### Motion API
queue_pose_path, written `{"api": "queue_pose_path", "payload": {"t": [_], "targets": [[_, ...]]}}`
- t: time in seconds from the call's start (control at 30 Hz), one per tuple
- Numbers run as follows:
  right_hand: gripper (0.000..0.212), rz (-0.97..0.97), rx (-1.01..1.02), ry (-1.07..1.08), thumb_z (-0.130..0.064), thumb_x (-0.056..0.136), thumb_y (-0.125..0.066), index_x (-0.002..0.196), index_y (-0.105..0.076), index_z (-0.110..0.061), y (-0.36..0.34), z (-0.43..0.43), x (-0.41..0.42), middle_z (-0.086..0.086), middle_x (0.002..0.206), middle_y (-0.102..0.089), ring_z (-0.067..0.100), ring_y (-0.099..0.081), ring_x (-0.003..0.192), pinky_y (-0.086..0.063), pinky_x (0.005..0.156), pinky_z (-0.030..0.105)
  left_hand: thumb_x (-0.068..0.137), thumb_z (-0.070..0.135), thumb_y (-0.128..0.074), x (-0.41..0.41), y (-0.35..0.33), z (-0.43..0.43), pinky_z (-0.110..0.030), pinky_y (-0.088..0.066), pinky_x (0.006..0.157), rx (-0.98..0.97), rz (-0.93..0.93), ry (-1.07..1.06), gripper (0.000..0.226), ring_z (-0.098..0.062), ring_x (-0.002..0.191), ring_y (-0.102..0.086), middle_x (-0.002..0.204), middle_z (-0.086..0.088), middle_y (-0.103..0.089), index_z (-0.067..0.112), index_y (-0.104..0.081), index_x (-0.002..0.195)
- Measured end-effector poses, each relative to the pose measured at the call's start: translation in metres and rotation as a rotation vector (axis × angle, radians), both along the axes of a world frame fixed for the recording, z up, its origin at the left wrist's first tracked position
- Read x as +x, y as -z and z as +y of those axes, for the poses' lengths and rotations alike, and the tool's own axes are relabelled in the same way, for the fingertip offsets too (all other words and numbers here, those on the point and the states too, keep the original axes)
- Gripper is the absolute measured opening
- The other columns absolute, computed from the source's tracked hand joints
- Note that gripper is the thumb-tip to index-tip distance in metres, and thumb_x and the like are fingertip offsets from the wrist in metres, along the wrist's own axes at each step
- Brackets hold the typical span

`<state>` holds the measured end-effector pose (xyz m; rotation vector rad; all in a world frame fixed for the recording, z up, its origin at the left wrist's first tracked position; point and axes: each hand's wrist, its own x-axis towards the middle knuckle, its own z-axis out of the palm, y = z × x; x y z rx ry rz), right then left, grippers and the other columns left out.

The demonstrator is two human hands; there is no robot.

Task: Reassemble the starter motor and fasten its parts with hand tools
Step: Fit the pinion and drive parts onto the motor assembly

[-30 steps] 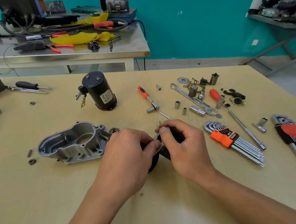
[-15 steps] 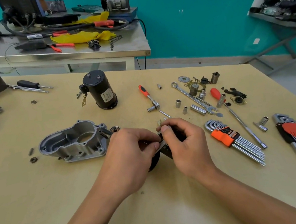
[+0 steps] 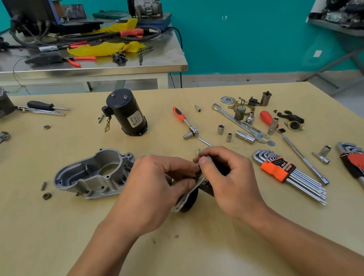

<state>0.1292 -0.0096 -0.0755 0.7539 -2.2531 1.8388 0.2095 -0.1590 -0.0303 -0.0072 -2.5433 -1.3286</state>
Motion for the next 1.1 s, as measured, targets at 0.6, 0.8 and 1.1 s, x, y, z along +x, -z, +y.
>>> {"api": "queue_pose_path", "payload": {"t": [0.6,0.8,1.1], "targets": [[0.021,-0.008,0.01,-0.034,-0.039,0.084,-0.057,0.086,-0.071,-0.023,-0.003,0.001,-0.001,-0.007,0.08,-0.069,0.014,-0.065,0.077,-0.054,0.07,0.028,0.092,0.027,-0.068,-0.005,0.007,-0.009,-0.028,-0.046,0.085,-0.3,0.072,0.103,0.005,-0.004,0.099,-0.057,0.105,0.018,-0.064,0.027,-0.072,0.093],[0.013,0.003,0.015,-0.048,-0.038,0.085,-0.058,0.085,-0.068,-0.031,-0.003,0.0,-0.001,-0.006,0.08,-0.069,0.015,-0.066,0.077,-0.054,0.07,0.034,0.09,0.017,-0.071,-0.006,0.006,-0.011,-0.008,-0.038,0.065,-0.28,0.092,0.159,0.009,0.007,0.073,-0.054,0.093,0.016,-0.066,0.026,-0.07,0.088],[0.015,-0.002,0.02,-0.054,-0.039,0.085,-0.057,0.085,-0.068,-0.03,-0.002,0.0,-0.003,-0.007,0.081,-0.07,0.015,-0.067,0.079,-0.055,0.071,0.031,0.088,0.013,-0.073,-0.005,0.007,-0.014,-0.007,-0.041,0.07,-0.329,0.123,0.176,0.009,0.008,0.078,-0.057,0.094,0.014,-0.068,0.019,-0.076,0.094]]}}
